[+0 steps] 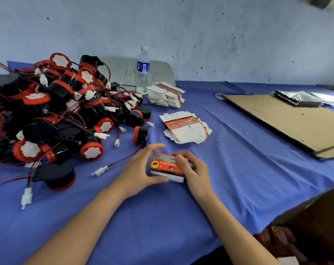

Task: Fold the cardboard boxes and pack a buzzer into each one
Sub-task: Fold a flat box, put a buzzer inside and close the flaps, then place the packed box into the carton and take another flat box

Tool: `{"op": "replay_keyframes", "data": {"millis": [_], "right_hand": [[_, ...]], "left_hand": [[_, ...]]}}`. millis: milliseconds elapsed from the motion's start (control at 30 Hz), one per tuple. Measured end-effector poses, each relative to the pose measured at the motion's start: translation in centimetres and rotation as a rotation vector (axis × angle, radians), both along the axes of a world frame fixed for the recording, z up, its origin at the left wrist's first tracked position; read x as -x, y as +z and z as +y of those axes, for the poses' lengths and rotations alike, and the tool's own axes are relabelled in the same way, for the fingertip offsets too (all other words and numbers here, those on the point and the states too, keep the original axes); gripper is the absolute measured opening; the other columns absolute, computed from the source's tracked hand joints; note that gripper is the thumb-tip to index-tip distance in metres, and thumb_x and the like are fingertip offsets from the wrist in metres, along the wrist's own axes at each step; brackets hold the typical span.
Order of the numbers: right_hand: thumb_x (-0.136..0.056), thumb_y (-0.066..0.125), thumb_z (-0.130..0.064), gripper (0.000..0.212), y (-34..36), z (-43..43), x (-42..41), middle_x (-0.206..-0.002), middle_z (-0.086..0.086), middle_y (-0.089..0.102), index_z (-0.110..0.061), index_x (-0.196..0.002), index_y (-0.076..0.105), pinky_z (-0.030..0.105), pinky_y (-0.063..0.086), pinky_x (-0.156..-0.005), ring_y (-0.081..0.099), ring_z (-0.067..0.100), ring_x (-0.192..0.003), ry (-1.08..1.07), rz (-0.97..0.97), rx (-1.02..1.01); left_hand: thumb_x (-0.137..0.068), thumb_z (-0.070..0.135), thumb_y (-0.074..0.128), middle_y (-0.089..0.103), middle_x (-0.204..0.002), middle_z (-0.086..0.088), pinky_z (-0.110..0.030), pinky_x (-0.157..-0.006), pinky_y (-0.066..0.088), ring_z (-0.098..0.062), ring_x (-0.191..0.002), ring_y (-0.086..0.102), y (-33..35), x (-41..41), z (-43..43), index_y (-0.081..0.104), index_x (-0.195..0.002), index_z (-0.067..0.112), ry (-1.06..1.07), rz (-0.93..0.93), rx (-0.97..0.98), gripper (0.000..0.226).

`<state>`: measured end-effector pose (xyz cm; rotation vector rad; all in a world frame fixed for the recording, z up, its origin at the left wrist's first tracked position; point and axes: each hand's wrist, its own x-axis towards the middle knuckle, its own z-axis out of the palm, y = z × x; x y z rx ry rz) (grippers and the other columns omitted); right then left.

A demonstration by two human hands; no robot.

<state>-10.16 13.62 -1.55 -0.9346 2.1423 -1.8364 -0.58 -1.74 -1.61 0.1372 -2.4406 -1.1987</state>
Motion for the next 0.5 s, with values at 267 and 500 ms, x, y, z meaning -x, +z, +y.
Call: {"op": "replay_keyframes", "data": {"millis": [267, 500], "right_hand": [[-0.078, 0.058, -0.048, 0.033, -0.1, -0.1, -0.3, -0.076, -0.01, 0.069, -0.016, -0.086, 0.061, 0.015, 0.047, -0.063, 0.063, 0.003, -0.071, 0.053, -0.002, 0.095], [-0.072, 0.05, -0.06, 0.052, -0.4, -1.0, 0.0, -0.055, -0.002, 0.054, -0.009, -0.066, 0.053, 0.017, 0.036, -0.047, 0.045, 0.004, -0.049, -0.177, 0.057, 0.046]], "left_hand": [[-0.062, 0.036, 0.089, 0.069, -0.081, 0.014, -0.012, -0.06, 0.046, 0.001, -0.075, 0.064, 0.3, 0.2, 1.8, 0.053, -0.089, 0.028, 0.072, -0.072, -0.12, 0.046], [-0.063, 0.034, 0.088, 0.066, -0.075, 0.023, -0.012, -0.056, 0.042, 0.003, -0.067, 0.06, 0.2, 0.7, 2.0, 0.055, -0.084, 0.025, 0.065, -0.134, -0.117, 0.04]]}}
